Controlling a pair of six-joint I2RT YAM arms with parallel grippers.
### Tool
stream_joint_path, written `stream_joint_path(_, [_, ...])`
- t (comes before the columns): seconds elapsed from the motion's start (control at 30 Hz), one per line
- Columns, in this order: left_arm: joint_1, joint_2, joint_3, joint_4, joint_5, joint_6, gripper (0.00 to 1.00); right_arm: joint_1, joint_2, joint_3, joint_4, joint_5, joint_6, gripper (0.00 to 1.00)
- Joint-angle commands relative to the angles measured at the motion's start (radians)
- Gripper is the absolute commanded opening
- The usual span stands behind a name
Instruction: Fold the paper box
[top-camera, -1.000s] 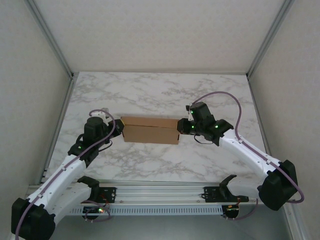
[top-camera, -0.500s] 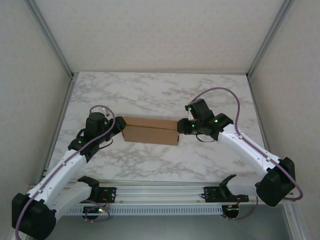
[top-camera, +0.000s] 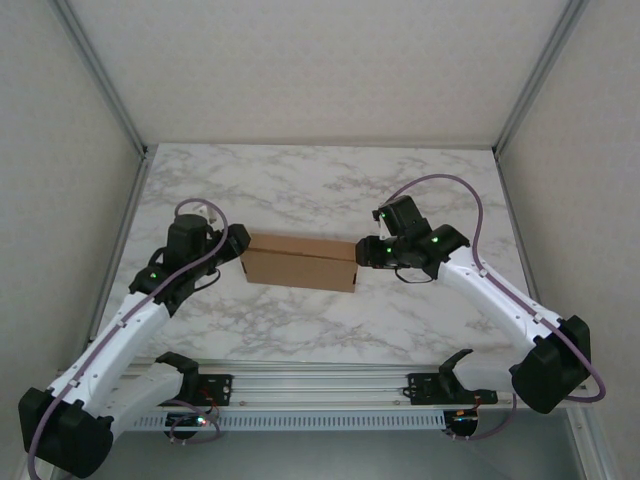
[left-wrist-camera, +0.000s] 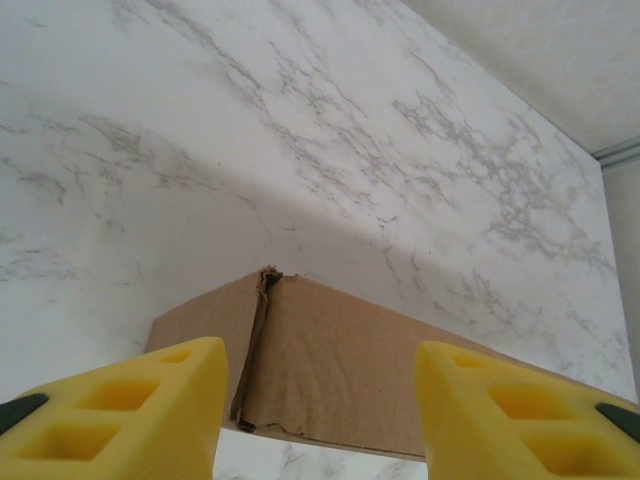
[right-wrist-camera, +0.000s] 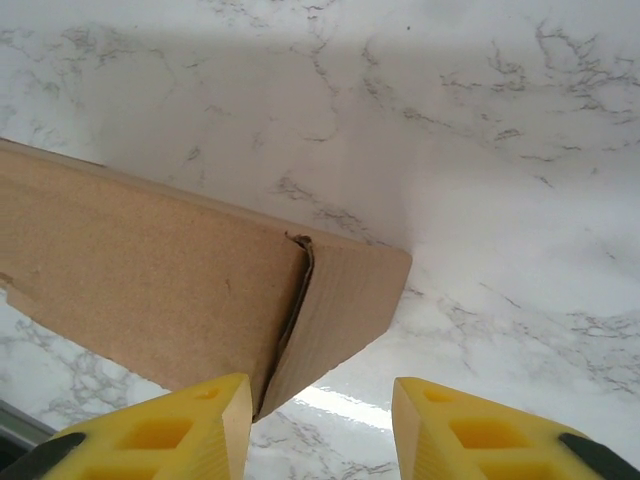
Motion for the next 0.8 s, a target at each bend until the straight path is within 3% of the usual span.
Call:
stream_joint_path(0.0, [0.002,0.000,-0.016,-0.030,-0.055,0.041,0.52,-0.006,-0.004,0.010,0.013,-0.033,0.007,0.42])
stream_joint_path(0.57, [0.001,-0.046,-0.243,0.066,-0.010,-0.117,0.32,-0.007,0.005,0.002,0.015,-0.032,-0.005,0.41])
stream_joint_path(0.77, [0.001,-0.058,-0.279,0.088,0.010,-0.148,0.31,-0.012,0.000,0.010,0.020,-0.039,0.011,0.42])
